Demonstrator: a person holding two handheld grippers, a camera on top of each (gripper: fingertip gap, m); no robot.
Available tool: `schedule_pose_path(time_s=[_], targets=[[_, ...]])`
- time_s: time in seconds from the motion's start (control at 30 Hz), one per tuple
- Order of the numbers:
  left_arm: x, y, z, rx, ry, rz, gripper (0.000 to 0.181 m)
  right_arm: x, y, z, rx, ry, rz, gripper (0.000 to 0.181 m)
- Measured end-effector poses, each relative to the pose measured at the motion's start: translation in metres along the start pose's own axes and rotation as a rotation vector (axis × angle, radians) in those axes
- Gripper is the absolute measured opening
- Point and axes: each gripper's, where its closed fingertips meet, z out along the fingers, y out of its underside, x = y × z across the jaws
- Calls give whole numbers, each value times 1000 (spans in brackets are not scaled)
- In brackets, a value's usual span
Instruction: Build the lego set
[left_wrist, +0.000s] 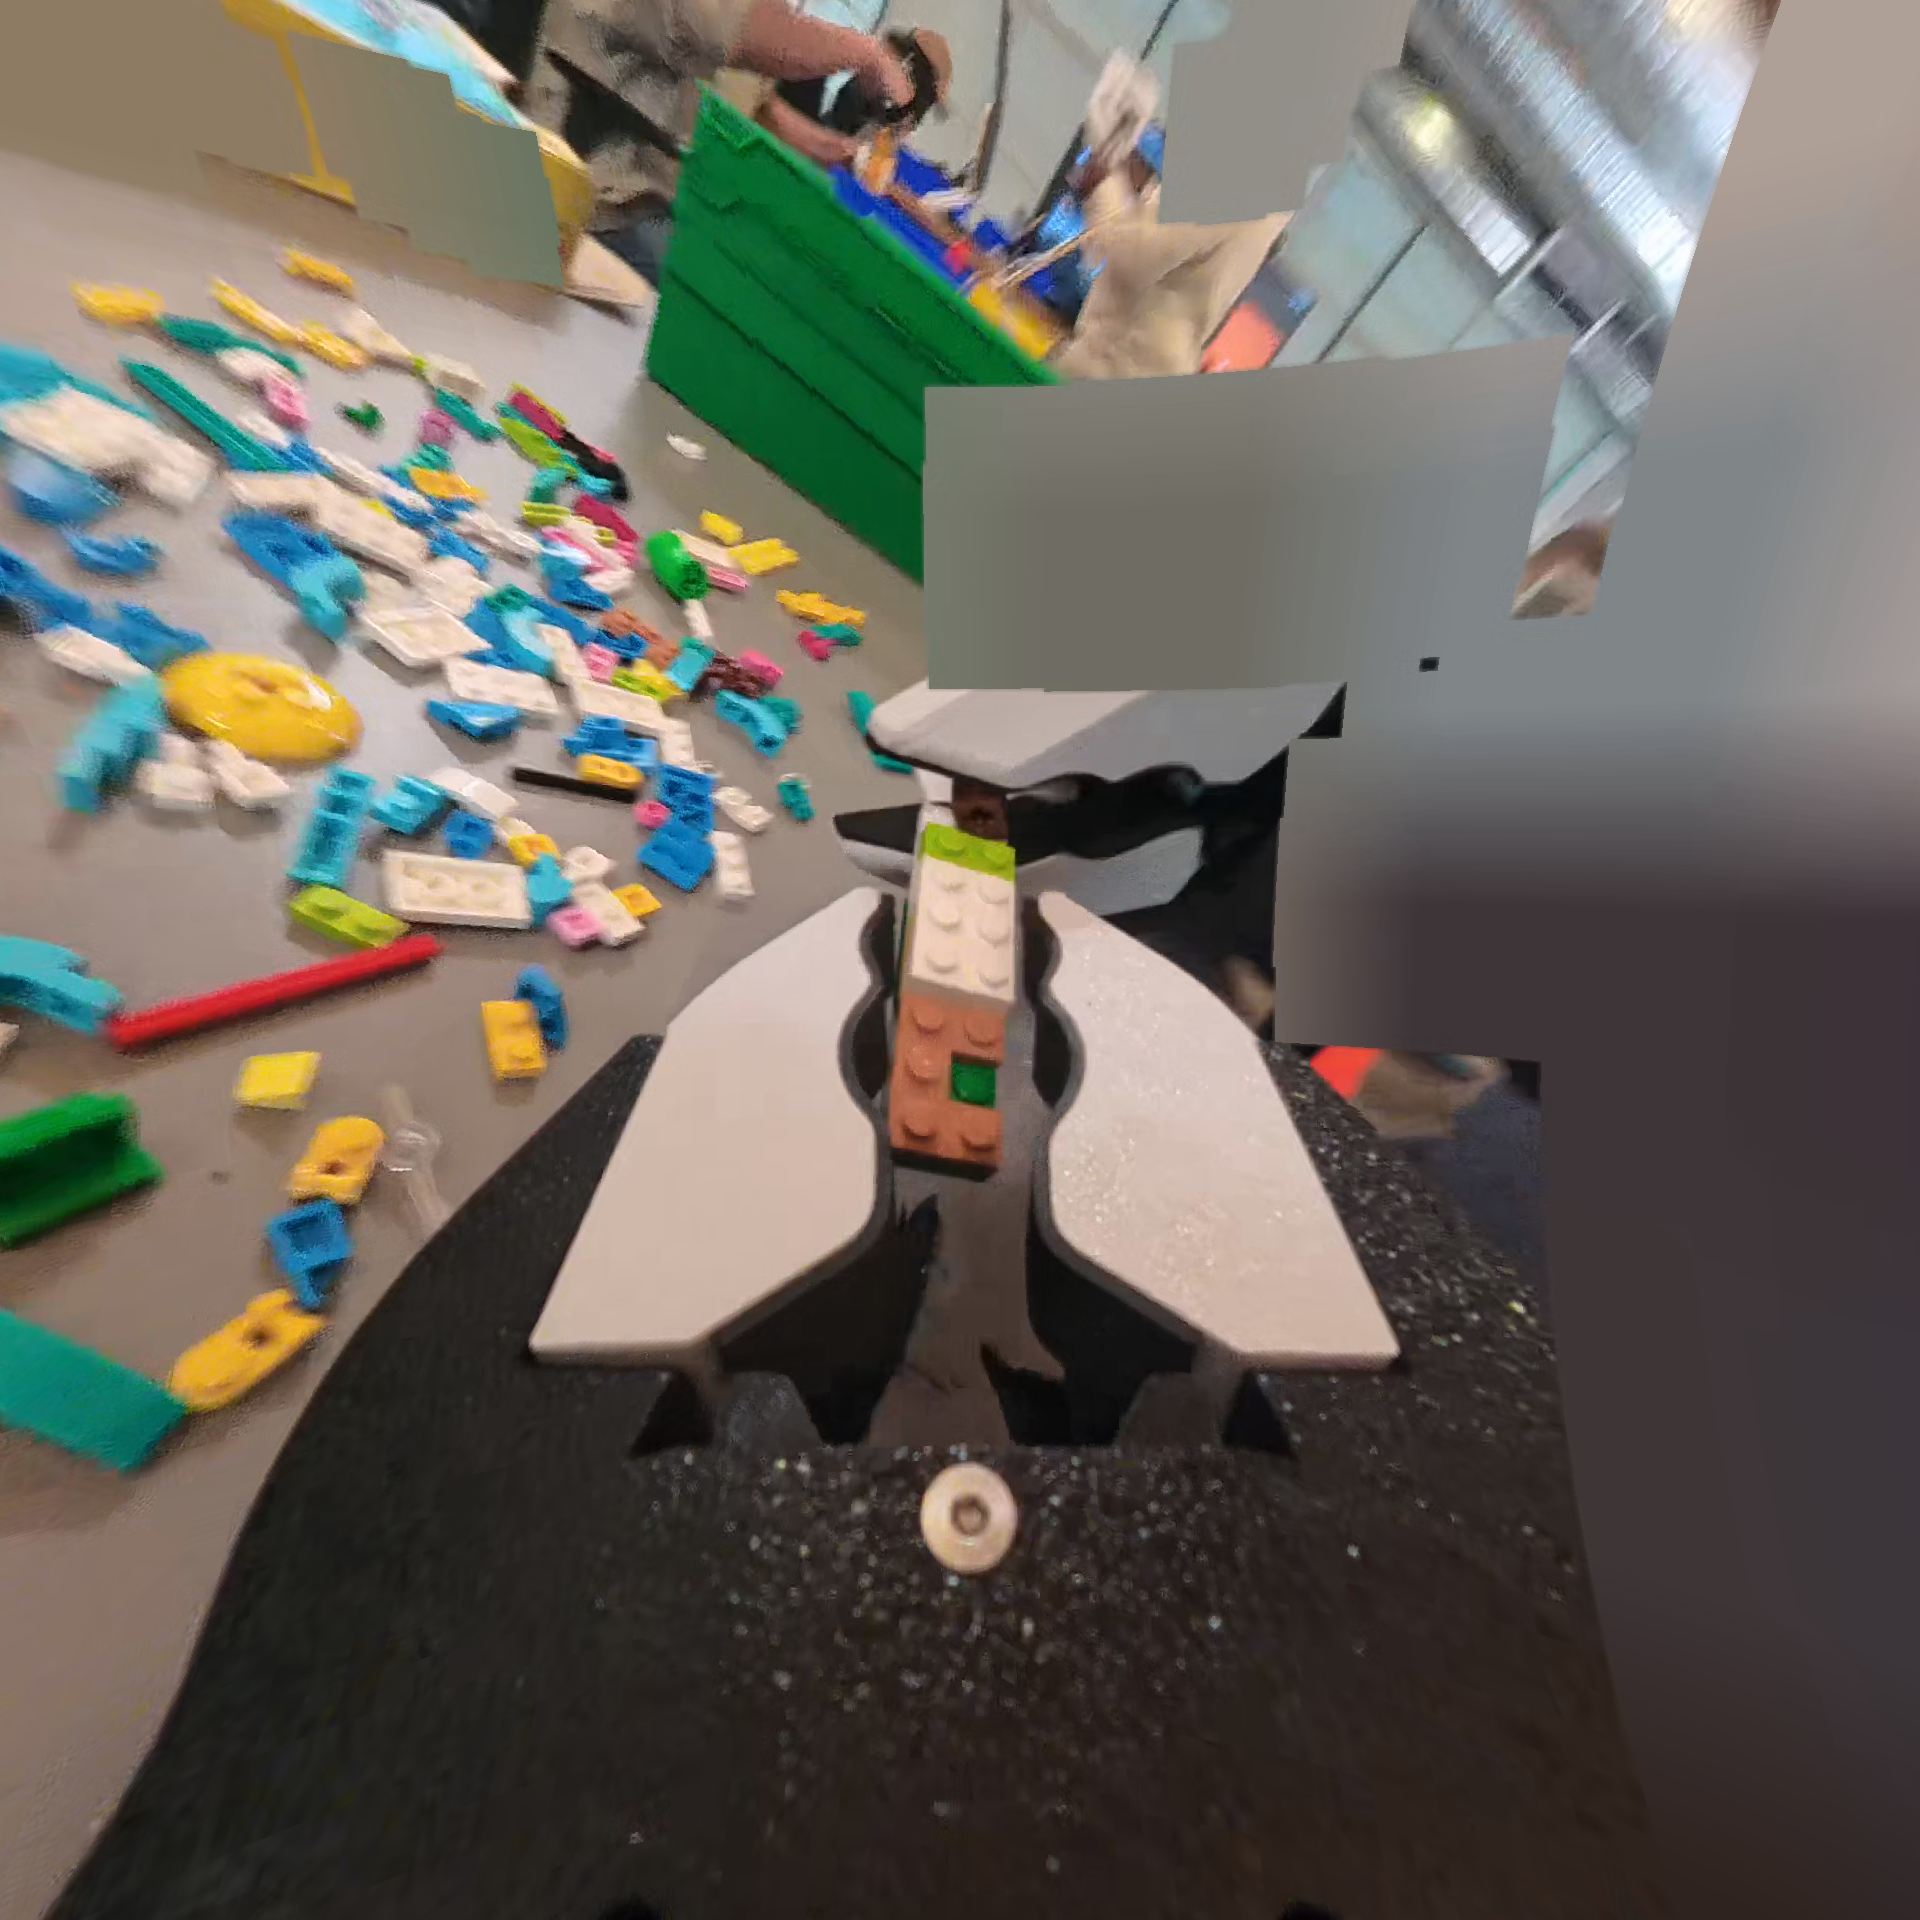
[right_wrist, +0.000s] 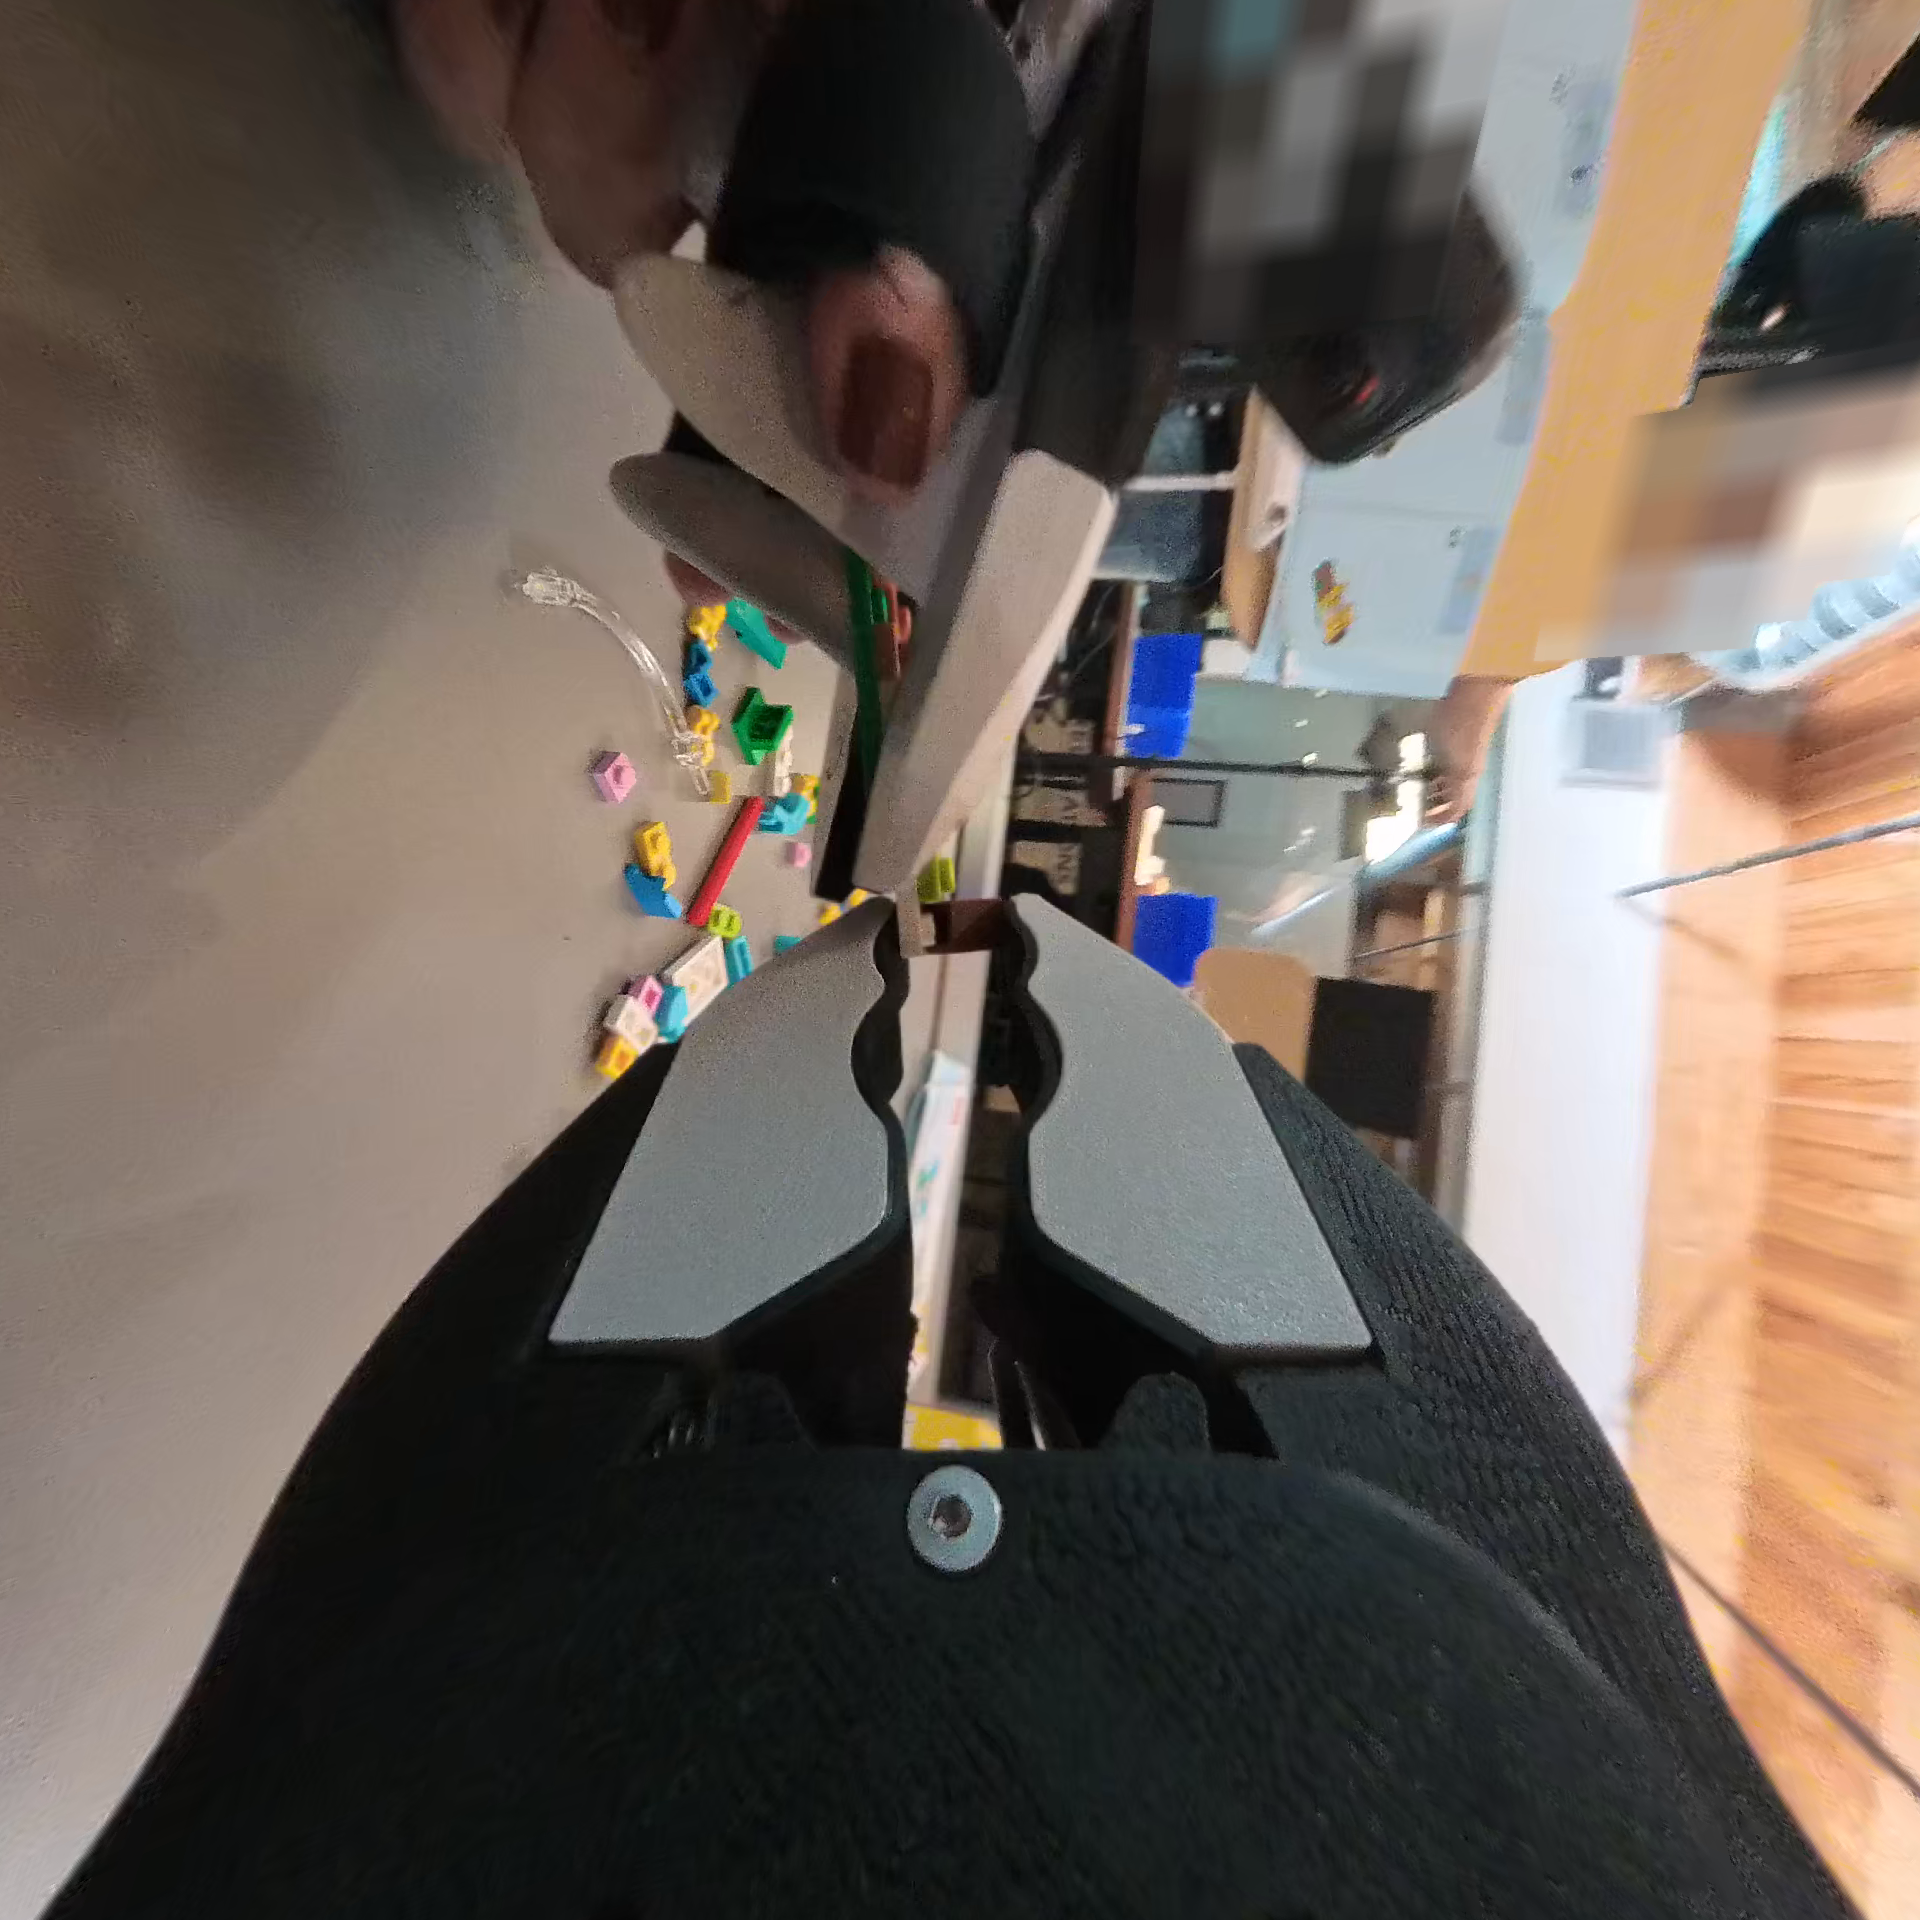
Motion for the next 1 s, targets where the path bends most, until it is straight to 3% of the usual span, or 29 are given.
schedule_pose_path(time_s=[0.03,0.2,0.33,0.43,0.5,0.57,0.77,1.0], targets=[[-5,1,-1,-26,-68,89,30,-3,4,1,-22,-42,35,15],[-15,-3,-4,-117,-358,589,43,-17,14,1,-60,-213,197,16],[-20,5,-1,-265,-527,989,44,-23,13,-1,-60,-293,299,16],[-19,8,1,-310,-589,1193,36,-25,12,-3,-53,-338,350,15],[-17,4,0,-294,-624,1263,17,-28,9,-5,-42,-371,373,15],[-16,3,-1,-291,-609,1247,12,-28,7,-5,-37,-362,365,15],[-16,2,-4,-215,-477,881,12,-16,6,-1,-59,-198,203,22],[-11,6,-4,-214,-406,811,12,-15,4,-3,-45,-129,53,23]])
